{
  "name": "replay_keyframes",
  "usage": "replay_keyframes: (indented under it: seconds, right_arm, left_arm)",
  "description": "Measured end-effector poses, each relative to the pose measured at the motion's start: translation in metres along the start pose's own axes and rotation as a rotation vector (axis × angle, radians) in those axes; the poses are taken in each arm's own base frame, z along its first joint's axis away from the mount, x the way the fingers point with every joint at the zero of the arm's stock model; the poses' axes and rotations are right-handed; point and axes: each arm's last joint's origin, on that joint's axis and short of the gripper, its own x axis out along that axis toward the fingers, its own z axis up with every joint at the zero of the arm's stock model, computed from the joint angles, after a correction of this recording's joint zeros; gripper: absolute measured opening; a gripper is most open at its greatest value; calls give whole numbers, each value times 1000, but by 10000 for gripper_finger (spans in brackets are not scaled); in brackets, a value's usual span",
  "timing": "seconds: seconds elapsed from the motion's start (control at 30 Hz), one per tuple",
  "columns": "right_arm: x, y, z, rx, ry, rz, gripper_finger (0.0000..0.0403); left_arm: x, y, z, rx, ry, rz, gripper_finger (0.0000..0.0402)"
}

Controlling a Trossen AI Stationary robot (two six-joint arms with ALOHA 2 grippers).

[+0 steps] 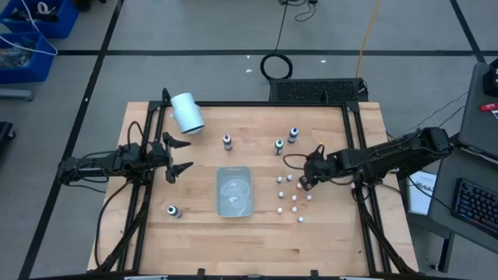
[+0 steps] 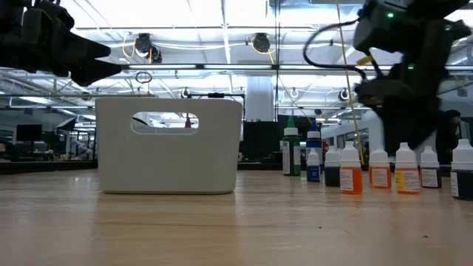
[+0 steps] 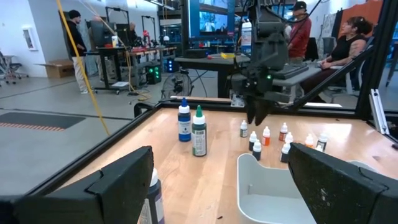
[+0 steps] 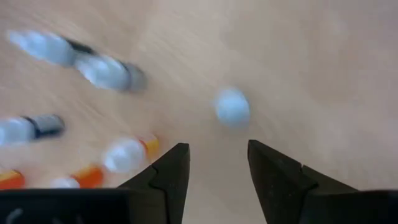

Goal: Pick & Place food coloring
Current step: Put the green food coloring bottle into the bin

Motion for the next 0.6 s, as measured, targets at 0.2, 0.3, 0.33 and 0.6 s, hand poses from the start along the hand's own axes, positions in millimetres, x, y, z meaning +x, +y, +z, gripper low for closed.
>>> replay_keyframes:
  seconds: [0.2,0.3,0.33,0.6]
  right_arm:
    - [-2,-5,13,25,90,45,150]
    - [-2,-8,11,6,118,17,150]
    - [-2,-9,12,0,107,5,150]
    - [-1,-8,20,-37,46,32,150]
  left_arm:
    - [0,0,0,-23,0,-1,365]
    - [0,0,0,-34,1,-1,365]
    - [0,0,0,-34,2,-2,365]
    - [0,0,-1,-33,7,-1,365]
